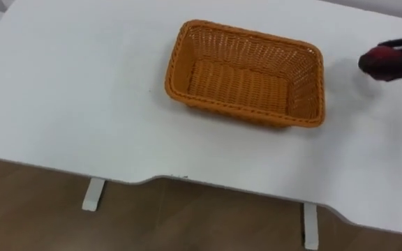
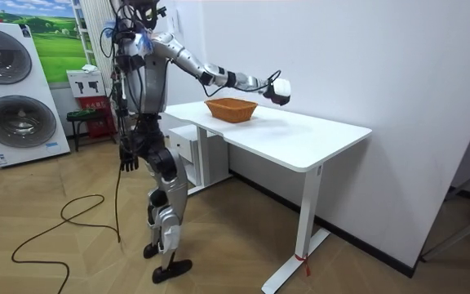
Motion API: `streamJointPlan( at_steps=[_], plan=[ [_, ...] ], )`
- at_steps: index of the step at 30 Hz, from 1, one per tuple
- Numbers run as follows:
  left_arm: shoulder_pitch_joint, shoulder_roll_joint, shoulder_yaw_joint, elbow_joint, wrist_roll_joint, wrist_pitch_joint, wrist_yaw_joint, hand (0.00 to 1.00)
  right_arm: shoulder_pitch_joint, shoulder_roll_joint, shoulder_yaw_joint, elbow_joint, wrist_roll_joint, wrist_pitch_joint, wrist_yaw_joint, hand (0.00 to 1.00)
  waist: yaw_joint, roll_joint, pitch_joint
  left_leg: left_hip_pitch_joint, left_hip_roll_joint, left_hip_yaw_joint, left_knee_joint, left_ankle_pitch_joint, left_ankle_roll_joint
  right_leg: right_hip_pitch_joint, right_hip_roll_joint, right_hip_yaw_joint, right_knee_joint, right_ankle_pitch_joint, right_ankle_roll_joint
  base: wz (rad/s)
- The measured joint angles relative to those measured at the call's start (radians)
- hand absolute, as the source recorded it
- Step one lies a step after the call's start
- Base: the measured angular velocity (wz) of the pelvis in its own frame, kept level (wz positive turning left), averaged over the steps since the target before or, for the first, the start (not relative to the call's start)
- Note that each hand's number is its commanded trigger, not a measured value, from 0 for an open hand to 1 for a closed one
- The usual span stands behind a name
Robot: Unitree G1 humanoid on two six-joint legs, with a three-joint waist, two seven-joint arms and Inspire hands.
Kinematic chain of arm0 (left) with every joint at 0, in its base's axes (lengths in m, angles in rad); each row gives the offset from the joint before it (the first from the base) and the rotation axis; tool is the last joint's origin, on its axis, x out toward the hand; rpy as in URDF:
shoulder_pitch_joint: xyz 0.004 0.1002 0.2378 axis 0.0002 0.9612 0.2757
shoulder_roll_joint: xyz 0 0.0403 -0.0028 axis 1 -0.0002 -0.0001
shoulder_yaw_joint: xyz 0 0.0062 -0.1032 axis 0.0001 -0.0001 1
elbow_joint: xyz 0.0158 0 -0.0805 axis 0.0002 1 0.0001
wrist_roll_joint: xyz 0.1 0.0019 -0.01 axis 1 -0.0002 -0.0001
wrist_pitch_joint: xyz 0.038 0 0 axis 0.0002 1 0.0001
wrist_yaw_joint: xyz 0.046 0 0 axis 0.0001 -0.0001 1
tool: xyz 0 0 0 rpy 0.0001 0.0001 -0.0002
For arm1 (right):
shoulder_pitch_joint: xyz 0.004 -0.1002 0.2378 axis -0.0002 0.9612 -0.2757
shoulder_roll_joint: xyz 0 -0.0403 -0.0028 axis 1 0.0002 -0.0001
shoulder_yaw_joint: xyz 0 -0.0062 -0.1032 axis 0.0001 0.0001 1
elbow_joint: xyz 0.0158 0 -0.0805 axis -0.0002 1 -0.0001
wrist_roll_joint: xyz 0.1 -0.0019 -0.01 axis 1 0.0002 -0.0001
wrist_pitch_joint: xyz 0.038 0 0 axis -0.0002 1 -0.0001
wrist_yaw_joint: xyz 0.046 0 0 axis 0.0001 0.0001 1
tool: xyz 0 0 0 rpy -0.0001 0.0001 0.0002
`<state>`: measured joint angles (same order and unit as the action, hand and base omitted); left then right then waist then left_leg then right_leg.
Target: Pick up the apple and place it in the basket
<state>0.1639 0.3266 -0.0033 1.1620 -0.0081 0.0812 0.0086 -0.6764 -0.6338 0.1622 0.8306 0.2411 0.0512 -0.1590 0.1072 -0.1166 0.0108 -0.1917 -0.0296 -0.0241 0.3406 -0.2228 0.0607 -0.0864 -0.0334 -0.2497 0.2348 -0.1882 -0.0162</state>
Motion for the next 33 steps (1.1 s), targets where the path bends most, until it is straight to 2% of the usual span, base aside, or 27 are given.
streamJointPlan(
  at_steps=[1, 2, 3, 5, 7, 9, 11, 13, 19, 21, 25, 33],
  plan=[
    [0.003, -0.002, 0.000, 0.000, 0.000, 0.000, 0.008, 0.00, 0.033, 0.002, -0.001, -0.054, -0.005, -0.002, -0.002, 1.00, -0.001, 0.000, -0.0055, 0.024, 0.000, 0.003, -0.009, 0.000, 0.000, 0.024, 0.001, 0.002, -0.006, 0.000, 0.000, 0.00],
    [0.004, -0.006, 0.002, -0.004, 0.000, 0.000, 0.013, 0.00, 0.066, 0.006, -0.007, -0.101, -0.007, -0.006, -0.001, 1.00, -0.004, 0.001, -0.0078, 0.050, 0.000, 0.012, -0.017, 0.000, 0.000, 0.050, 0.000, 0.003, -0.018, 0.000, 0.000, -0.05],
    [0.005, -0.010, 0.003, -0.005, 0.000, 0.000, 0.016, 0.00, 0.082, 0.011, -0.018, -0.120, -0.007, -0.009, 0.001, 1.00, -0.003, 0.003, -0.0083, 0.064, 0.000, 0.014, -0.021, 0.000, 0.000, 0.062, 0.000, 0.003, -0.022, 0.000, 0.000, -0.06],
    [0.011, -0.029, 0.028, -0.014, -0.002, -0.001, 0.031, 0.00, 0.175, 0.027, -0.070, -0.228, -0.014, -0.007, 0.002, 1.00, -0.003, 0.011, -0.0134, 0.102, -0.001, 0.019, -0.040, 0.000, 0.000, 0.096, 0.000, 0.002, -0.033, 0.002, 0.004, -0.04],
    [0.026, -0.037, 0.041, -0.031, 0.000, -0.001, 0.033, 0.00, 0.243, 0.032, -0.083, -0.325, -0.020, -0.007, 0.004, 1.00, -0.007, 0.015, -0.0147, 0.119, 0.000, 0.021, -0.052, 0.000, 0.000, 0.107, -0.001, 0.004, -0.034, 0.002, 0.004, -0.10],
    [0.032, -0.045, 0.043, -0.035, 0.001, 0.001, 0.033, 0.00, 0.293, 0.034, -0.088, -0.399, -0.021, -0.006, 0.010, 1.00, -0.019, 0.021, -0.0167, 0.127, 0.001, 0.024, -0.058, 0.000, 0.000, 0.112, 0.000, 0.007, -0.033, 0.002, 0.004, -0.10],
    [0.039, -0.055, 0.043, -0.038, 0.001, 0.002, 0.033, 0.00, 0.328, 0.040, -0.088, -0.460, -0.023, -0.005, 0.013, 1.00, -0.021, 0.029, -0.0201, 0.137, 0.003, 0.044, -0.068, 0.000, 0.000, 0.117, 0.001, 0.029, -0.033, 0.002, 0.004, -0.21],
    [0.050, -0.067, 0.043, -0.041, 0.003, 0.002, 0.032, 0.00, 0.362, 0.045, -0.095, -0.527, -0.022, -0.002, 0.041, 1.00, -0.039, 0.038, -0.0240, 0.153, 0.003, 0.048, -0.074, 0.001, 0.000, 0.129, 0.000, 0.029, -0.032, 0.002, 0.004, -0.10],
    [0.052, -0.071, 0.041, -0.044, 0.012, 0.005, 0.030, 0.00, 0.402, 0.046, -0.112, -0.650, -0.012, 0.006, 0.130, 1.00, -0.051, 0.037, -0.0173, 0.184, 0.003, 0.057, -0.088, 0.004, 0.000, 0.145, 0.001, 0.032, -0.032, 0.002, 0.004, -0.05],
    [0.052, -0.070, 0.042, -0.042, 0.012, 0.005, 0.031, 0.00, 0.435, 0.047, -0.112, -0.704, -0.012, 0.004, 0.183, 1.00, -0.050, 0.036, -0.0096, 0.194, 0.004, 0.057, -0.096, 0.004, 0.000, 0.155, 0.002, 0.034, -0.034, 0.002, 0.004, -0.02],
    [0.050, -0.071, 0.040, -0.041, 0.012, 0.005, 0.031, 0.00, 0.514, 0.055, -0.109, -0.740, -0.017, 0.007, 0.301, 1.00, -0.045, 0.024, -0.0023, 0.204, 0.005, 0.063, -0.104, 0.004, 0.000, 0.164, 0.002, 0.035, -0.035, 0.002, 0.004, 0.02],
    [0.057, -0.070, 0.040, -0.045, 0.012, 0.004, 0.030, 0.00, 0.587, 0.061, -0.104, -0.805, -0.016, 0.015, 0.421, 1.00, -0.038, 0.025, -0.0028, 0.215, 0.003, 0.068, -0.108, 0.005, 0.001, 0.168, 0.002, 0.036, -0.052, 0.002, 0.004, -0.02]
  ],
)
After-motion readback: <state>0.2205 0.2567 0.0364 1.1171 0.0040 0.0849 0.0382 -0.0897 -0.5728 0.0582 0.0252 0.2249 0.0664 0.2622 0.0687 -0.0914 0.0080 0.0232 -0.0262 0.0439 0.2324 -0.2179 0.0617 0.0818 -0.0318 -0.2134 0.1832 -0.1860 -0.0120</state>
